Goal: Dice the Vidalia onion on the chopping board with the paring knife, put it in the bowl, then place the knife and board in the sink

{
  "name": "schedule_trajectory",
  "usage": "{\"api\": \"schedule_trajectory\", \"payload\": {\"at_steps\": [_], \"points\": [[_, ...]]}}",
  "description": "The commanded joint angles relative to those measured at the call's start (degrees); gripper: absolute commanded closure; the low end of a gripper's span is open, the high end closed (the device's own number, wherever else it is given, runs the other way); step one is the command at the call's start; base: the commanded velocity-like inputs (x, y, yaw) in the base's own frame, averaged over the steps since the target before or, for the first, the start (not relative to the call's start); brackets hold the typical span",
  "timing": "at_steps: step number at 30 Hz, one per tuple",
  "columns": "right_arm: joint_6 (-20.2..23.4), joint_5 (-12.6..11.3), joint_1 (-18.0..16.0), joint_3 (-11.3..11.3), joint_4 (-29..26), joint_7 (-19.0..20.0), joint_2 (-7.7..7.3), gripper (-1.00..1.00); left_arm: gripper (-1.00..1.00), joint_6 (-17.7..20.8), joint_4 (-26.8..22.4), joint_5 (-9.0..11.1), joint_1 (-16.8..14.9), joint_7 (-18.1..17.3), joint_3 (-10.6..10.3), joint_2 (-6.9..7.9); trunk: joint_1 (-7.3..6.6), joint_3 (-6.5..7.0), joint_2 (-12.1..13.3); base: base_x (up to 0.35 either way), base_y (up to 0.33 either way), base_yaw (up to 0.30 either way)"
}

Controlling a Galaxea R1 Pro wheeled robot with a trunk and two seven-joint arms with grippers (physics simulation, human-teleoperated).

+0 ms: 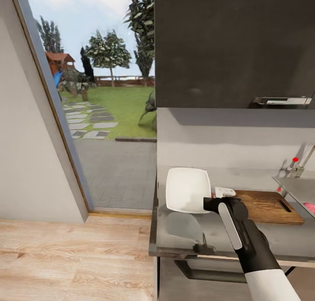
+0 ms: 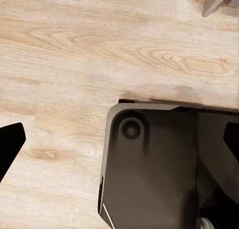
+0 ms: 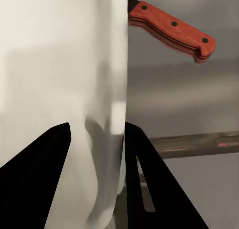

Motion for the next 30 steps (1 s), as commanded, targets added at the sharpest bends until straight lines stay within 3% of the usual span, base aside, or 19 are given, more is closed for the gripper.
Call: {"api": "schedule_trajectory", "payload": {"at_steps": [1,30], "points": [[0.2,-0.5,-0.1,0.1,0.0,-0.6,0.00,1.00,-1.00,-0.1,-0.1,0.0,0.0,0.0,0.1,-0.05,0.04,-0.12,-0.1,0.000,0.000,0.000],[0.2,-1.2,-0.1,-0.1,4.1,-0.7,0.14,1.00,-1.00,-0.1,-0.2,0.0,0.0,0.0,0.1,-0.05,0.04,-0.12,-0.1,0.000,0.000,0.000]]}}
